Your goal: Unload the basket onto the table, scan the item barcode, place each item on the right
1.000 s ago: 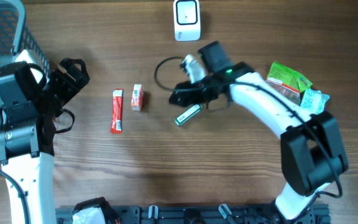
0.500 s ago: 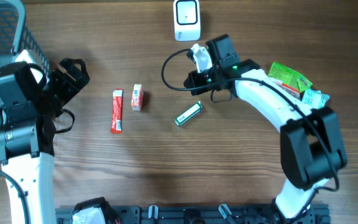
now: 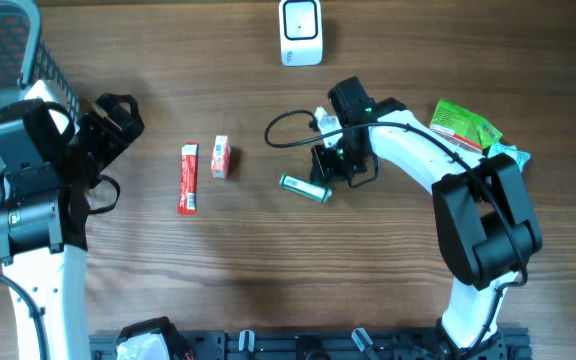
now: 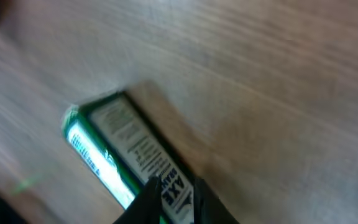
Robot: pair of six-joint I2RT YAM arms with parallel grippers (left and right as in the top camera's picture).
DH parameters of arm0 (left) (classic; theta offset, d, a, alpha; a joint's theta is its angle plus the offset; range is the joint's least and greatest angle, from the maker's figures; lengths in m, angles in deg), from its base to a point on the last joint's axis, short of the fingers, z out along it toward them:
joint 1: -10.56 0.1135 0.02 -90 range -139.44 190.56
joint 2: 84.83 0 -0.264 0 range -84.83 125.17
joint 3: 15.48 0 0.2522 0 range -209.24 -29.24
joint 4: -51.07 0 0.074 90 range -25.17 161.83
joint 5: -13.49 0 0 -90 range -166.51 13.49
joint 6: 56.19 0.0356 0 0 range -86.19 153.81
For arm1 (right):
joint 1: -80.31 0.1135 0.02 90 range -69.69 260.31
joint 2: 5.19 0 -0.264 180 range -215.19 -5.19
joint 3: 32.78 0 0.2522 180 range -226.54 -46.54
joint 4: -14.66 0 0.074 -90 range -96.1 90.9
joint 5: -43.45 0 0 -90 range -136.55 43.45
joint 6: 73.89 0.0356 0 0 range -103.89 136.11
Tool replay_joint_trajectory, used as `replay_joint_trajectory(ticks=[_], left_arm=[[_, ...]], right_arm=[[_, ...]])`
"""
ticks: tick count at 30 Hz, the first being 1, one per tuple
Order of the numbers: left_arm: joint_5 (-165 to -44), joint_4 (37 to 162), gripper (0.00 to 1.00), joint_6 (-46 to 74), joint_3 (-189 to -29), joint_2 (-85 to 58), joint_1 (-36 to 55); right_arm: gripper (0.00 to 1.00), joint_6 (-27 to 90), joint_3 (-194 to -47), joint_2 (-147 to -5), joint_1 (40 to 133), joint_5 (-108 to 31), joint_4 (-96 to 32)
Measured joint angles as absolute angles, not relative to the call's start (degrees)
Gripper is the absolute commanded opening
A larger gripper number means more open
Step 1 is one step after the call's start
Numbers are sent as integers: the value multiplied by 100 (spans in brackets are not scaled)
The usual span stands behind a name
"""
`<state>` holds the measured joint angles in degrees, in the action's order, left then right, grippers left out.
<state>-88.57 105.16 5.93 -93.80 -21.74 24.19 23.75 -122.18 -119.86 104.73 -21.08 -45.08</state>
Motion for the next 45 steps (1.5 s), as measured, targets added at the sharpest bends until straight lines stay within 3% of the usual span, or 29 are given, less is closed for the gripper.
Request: replay_joint_trajectory(ticks=[7,11,14,17,22,31,38,43,45], left_arm=[[-8857,10514,100,593,-9380,-2174,2419],[-8857,10516,100,593,-9380,-2174,2419],[-8855,10514,100,593,-9380,-2174,2419],[-8857,10514,100,593,-9380,-2174,2419],[-8857,10514,100,593,-9380,-2174,2419],[-8857,10516,100,591,-9380,-2174,2419],[-8857,10514,100,593,-9380,-2174,2419],[-8857,10514,100,593,-9380,-2174,2419],[-8857,10514,100,593,-9380,-2174,2419]], right_arm=[[23,2357,-12218,-11986,10476,-1981,-5540],[31,2326,-12220,-11984,10473,-1959,-5588],[45,2278,-12222,-11884,10476,-1959,-5586],[50,2136,-12224,-11328,10506,-1992,-5586],[51,2082,-12314,-10524,10854,-2394,-5553],[52,2399,-11702,-10515,12065,-4296,-4733],[60,2506,-11062,-10515,12062,-4764,-3636],[58,2506,-10714,-10515,12062,-4593,-3118],[51,2503,-10563,-10515,12062,-4552,-2956]])
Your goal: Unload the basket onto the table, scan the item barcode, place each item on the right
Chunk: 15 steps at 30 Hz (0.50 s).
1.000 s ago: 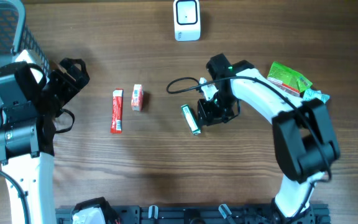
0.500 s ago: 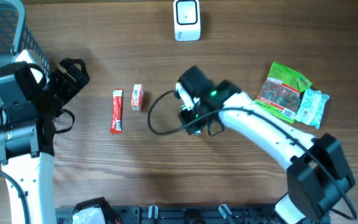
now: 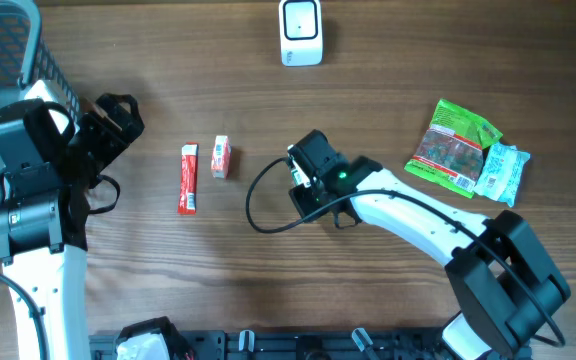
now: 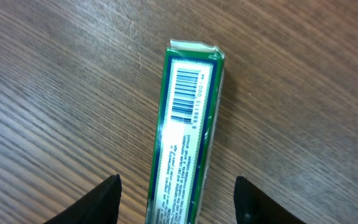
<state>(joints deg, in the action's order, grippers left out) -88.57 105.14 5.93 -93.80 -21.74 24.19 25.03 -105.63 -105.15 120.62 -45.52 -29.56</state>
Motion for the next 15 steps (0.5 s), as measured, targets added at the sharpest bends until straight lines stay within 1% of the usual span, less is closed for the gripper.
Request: replay_joint_trajectory(ticks=[1,4,8,15], left_arm=[[-8855,10514,100,593,-9380,-2174,2419],[-8857,10514,100,593,-9380,-2174,2419],[-8857,10514,100,593,-9380,-2174,2419],[-8857,10514,100,593,-9380,-2174,2419]], right_arm=[[49,2506,-10493,-10515,12062,-4554,-2873],[48,2506,-10408,-10515,12062,-4648,-2714],[40,2512,-10384,-10515,12062,-4731,-2613],[39,2506,-10364,-10592,12062,-4796,-2602]])
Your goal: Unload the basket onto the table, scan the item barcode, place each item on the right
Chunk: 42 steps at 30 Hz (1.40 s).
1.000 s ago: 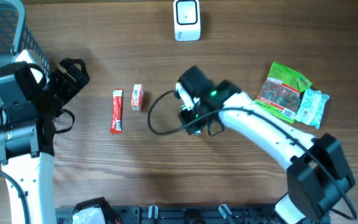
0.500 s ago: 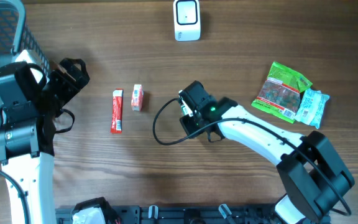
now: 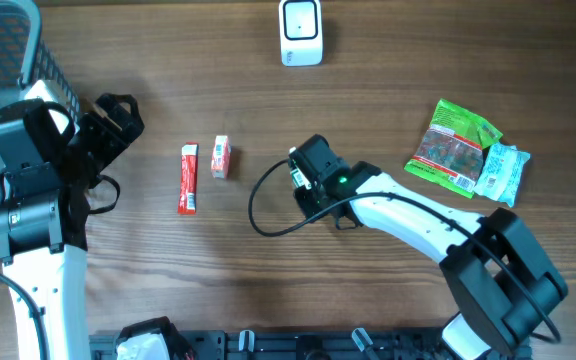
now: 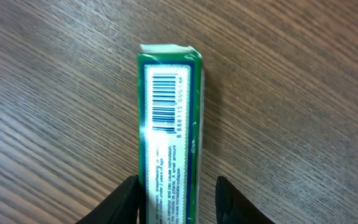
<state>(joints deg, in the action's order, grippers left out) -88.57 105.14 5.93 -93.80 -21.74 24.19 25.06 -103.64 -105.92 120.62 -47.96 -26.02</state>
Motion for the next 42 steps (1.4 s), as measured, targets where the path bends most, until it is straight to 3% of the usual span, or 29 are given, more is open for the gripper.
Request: replay_joint_trajectory(ticks=[6,19,26,31,38,42], left_arm=[[-8857,10514,100,593,-9380,-2174,2419],[-8857,10514,100,593,-9380,-2174,2419],[-8857,10516,100,593,-9380,-2174,2419],[-8857,10514,100,593,-9380,-2174,2419],[-8857,10514,100,593,-9380,-2174,2419],[-8857,10514,100,591,-9380,-2174,2419]], right_arm=[[28,2410,-10354,-10692,12034,-4807,-2604],[28,1832,-10356,-10695,10546,-3052,-2687],[37,1616,-10356,-10695,10399,-2598,-2694],[38,1577,-10356,-10699,10399,-2657,-2692],[36,1575,-10356,-10699,10399,-3033,-2689],[29,1485,-10358,-10699,10399,-3120,-2689]])
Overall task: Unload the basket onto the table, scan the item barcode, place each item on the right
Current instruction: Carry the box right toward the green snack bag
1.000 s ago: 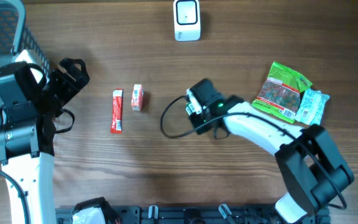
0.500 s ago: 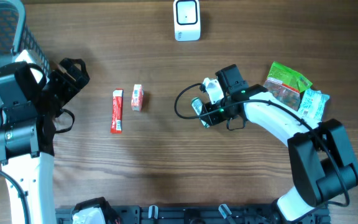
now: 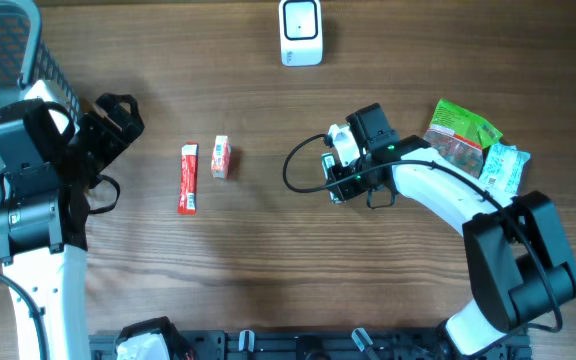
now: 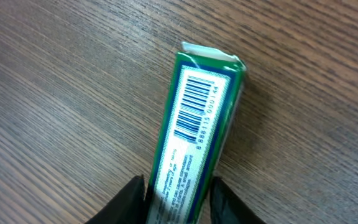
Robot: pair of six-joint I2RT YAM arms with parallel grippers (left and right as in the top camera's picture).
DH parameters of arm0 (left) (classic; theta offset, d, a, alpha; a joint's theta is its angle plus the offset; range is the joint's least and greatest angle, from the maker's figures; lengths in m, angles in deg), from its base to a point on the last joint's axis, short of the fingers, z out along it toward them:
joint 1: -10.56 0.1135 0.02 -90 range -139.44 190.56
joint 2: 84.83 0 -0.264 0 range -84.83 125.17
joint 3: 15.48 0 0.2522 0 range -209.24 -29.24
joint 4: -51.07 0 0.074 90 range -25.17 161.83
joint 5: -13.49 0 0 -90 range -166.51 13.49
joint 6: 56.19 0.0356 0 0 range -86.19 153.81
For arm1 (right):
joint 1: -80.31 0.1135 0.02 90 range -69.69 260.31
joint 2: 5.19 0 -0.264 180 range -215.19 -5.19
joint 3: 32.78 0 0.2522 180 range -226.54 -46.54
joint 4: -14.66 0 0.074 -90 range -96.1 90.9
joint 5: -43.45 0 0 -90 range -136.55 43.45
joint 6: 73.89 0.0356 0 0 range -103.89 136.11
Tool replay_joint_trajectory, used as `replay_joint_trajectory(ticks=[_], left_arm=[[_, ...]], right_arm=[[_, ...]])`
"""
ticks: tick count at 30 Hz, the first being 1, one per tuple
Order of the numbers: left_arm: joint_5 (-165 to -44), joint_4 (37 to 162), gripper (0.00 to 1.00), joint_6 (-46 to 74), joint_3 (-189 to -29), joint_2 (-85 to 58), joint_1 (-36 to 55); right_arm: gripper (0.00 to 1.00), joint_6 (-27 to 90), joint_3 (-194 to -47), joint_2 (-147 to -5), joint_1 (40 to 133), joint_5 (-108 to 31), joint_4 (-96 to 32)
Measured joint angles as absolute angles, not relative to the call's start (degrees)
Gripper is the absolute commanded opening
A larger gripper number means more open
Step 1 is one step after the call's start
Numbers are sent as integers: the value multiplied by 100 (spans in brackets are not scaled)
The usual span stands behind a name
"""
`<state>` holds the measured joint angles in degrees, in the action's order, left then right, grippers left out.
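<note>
The item is a long green box [image 4: 197, 118] with a white label, its barcode facing up at the far end. My right gripper [image 4: 178, 202] is shut on the box's near part, one black finger [image 4: 131, 200] against each long side. In the overhead view the right gripper [image 3: 343, 170] sits right of the table's middle, and the box is almost wholly hidden beneath it. The white scanner [image 3: 301, 32] stands at the back edge, well beyond the gripper. My left gripper [image 3: 118, 115] rests at the far left, and its jaws cannot be made out.
Two small red packs [image 3: 188, 180] [image 3: 220, 157] lie left of centre. A green snack bag [image 3: 463, 128] and a pale packet [image 3: 503, 168] lie at the right. A grey basket [image 3: 3, 50] fills the back left corner. A black cable [image 3: 303, 160] loops beside the right wrist.
My right gripper has shut on the green box and moved right and slightly back with it. The box now sits tilted in the wrist view. The left arm is unchanged.
At first the green box lay on the table just left of my right gripper. Then the gripper stood over it with fingers spread wide, barcode up. The fingers then stood closer round the box. Now they grip it, further to the right.
</note>
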<state>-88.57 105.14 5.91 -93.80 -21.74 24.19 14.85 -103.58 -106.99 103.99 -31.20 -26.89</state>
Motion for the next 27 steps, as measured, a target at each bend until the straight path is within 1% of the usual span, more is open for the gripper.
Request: replay_joint_trajectory(ticks=[8,24,26,27], left_arm=[[-8857,10514,100,593,-9380,-2174,2419],[-8857,10516,100,593,-9380,-2174,2419],[-8855,10514,100,593,-9380,-2174,2419],[-8857,10514,100,593,-9380,-2174,2419]], right_arm=[[28,1400,-10358,-10699,10242,-2980,-2689],[28,838,-10358,-10815,9199,-1677,-2775],[23,825,-10358,-10937,9153,-1564,-2768],[23,823,-10358,-10998,9140,-1498,-2753]])
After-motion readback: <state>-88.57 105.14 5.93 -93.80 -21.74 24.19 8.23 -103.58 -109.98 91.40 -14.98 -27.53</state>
